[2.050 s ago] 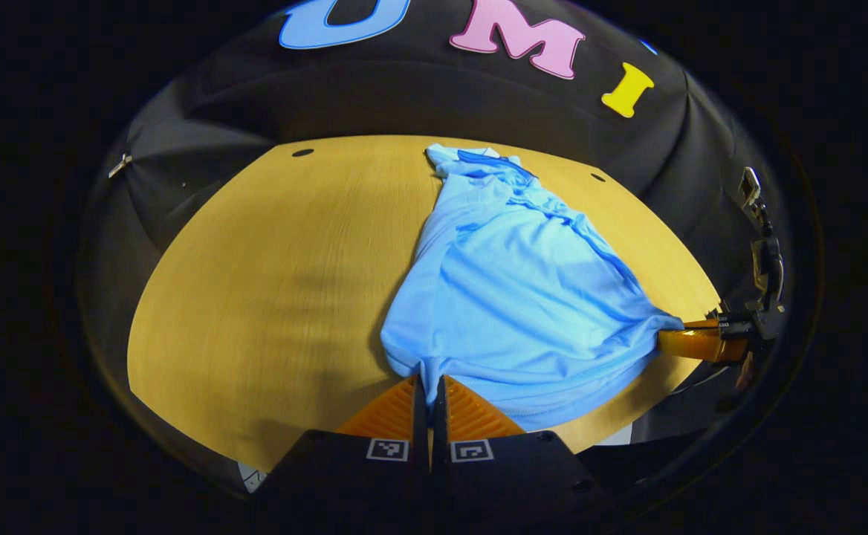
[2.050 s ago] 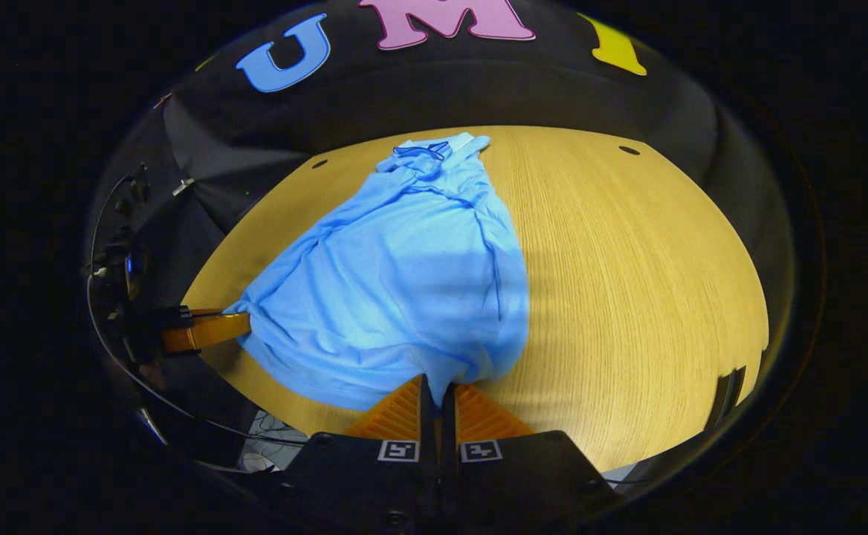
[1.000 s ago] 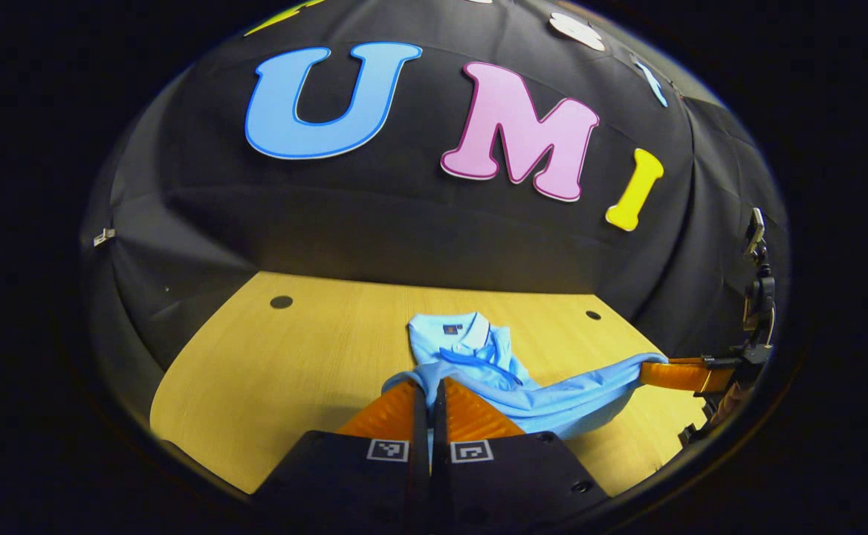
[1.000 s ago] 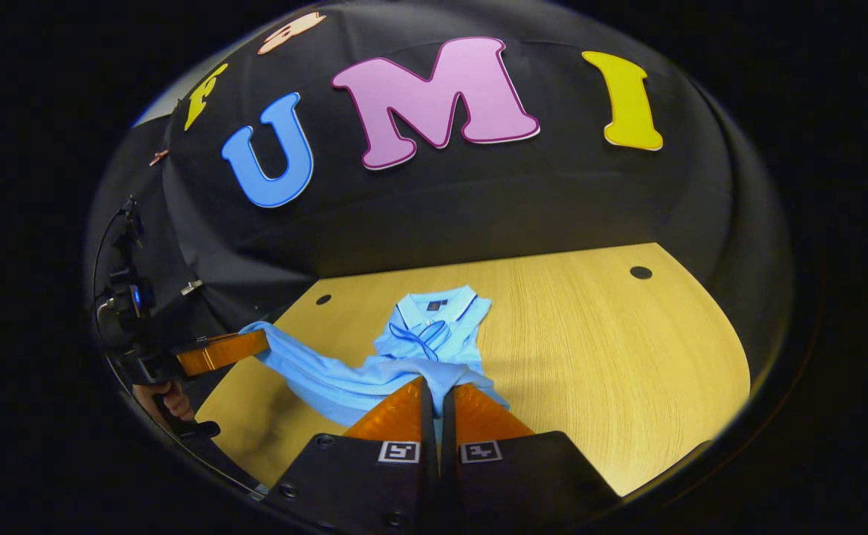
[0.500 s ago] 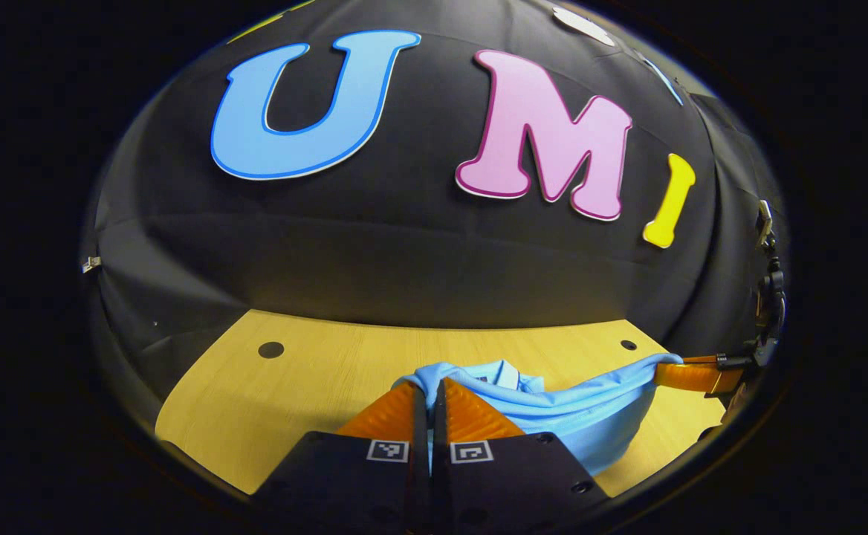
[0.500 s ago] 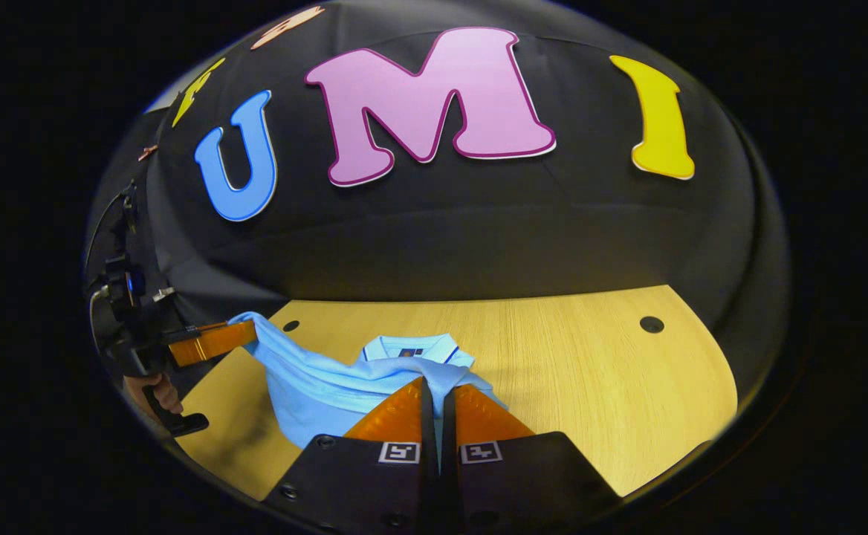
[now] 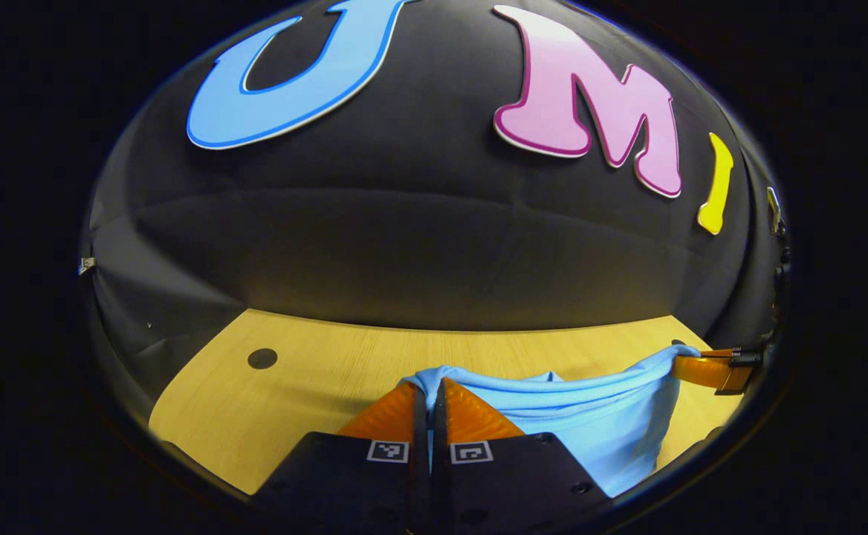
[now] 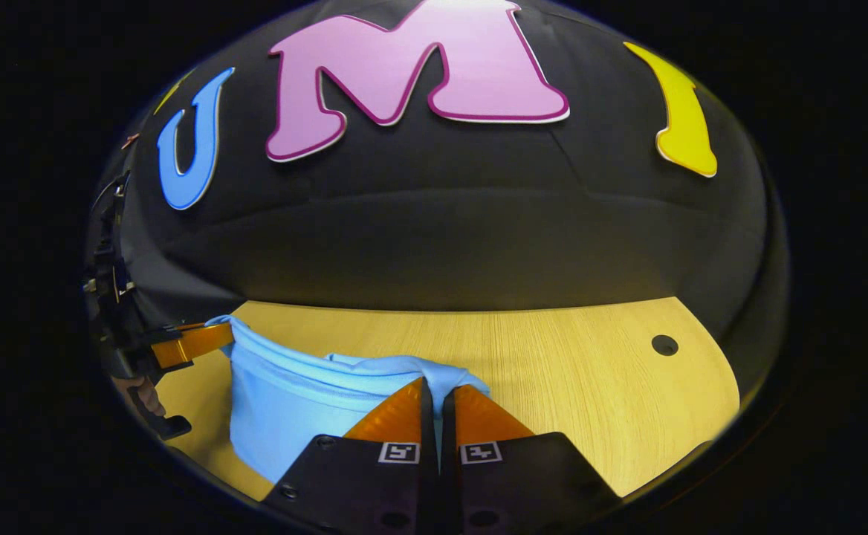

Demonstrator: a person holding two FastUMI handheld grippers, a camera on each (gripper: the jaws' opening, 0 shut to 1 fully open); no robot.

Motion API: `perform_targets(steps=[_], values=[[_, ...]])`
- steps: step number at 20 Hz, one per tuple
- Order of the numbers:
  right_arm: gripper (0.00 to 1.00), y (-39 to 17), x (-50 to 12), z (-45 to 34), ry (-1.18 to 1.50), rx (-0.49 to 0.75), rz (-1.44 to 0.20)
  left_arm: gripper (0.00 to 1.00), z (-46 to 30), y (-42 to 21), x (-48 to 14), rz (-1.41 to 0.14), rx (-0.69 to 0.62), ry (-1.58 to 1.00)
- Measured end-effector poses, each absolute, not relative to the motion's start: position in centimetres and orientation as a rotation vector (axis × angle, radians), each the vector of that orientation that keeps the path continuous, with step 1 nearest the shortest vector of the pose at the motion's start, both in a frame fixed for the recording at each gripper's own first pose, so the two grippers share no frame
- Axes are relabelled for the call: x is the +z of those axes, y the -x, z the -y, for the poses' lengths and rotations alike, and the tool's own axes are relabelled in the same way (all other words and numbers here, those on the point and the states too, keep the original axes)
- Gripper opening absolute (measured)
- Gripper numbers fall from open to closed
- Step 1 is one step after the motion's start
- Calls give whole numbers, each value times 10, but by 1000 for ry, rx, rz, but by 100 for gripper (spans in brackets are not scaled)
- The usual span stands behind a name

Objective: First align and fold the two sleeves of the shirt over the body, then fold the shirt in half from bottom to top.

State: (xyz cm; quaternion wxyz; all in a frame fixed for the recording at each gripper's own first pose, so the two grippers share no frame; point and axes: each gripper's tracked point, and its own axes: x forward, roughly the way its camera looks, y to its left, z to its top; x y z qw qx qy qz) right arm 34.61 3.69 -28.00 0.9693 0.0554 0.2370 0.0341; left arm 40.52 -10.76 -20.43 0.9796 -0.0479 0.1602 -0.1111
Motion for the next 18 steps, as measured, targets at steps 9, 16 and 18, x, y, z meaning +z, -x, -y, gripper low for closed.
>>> perform_targets(steps=[9,16,18], values=[[5,-396,-336,-28,-89,43,-554,6,124,-462,-247,-400,-181,72],[5,-409,-378,-29,-82,30,-622,6,125,-465,-289,-489,-148,53],[5,-408,-385,-28,-77,25,-638,6,125,-464,-297,-514,-149,44]])
